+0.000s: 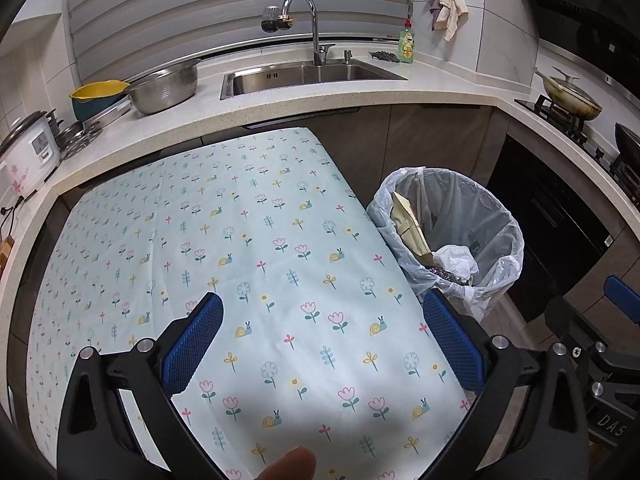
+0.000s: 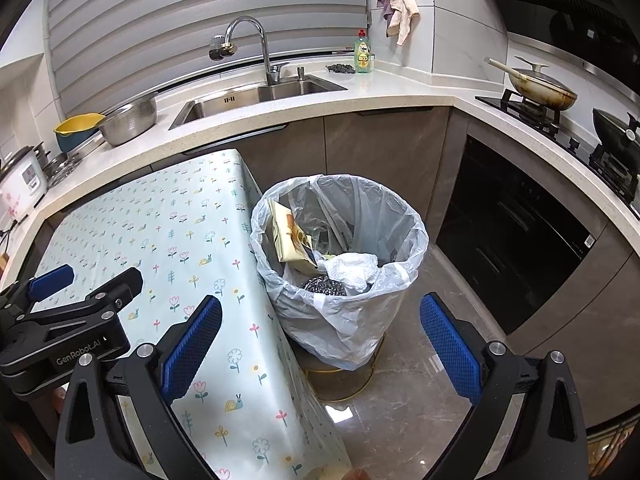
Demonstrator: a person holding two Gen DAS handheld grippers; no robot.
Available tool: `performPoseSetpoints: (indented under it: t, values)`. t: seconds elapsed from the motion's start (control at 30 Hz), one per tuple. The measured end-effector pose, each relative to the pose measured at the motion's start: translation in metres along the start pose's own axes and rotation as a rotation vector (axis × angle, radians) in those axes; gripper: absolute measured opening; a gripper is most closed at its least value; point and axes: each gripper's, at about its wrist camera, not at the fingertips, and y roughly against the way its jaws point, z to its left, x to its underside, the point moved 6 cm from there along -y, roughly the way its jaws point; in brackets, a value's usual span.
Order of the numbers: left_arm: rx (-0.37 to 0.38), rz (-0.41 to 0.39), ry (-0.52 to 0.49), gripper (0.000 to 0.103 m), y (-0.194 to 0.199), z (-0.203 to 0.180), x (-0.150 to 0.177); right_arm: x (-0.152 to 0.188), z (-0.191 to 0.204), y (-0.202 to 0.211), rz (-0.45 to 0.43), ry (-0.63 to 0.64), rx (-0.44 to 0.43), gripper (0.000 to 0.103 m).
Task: Collect trash
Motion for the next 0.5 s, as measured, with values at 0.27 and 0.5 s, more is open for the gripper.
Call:
performPoseSetpoints:
  t: [0.27, 0.5]
  values:
    - [-0.010, 0.005, 0.021, 0.096, 0.0012, 0.0027, 0.0032, 0.0027, -0.0014, 0.0005, 0.003, -0.002, 0.001, 0.096]
    - [-0.018, -0.008, 0.016, 0.096, 0.0040, 0.0022, 0.0023, 0.0043, -0.0033, -0.0005, 0.004, -0.006, 0.000, 0.096]
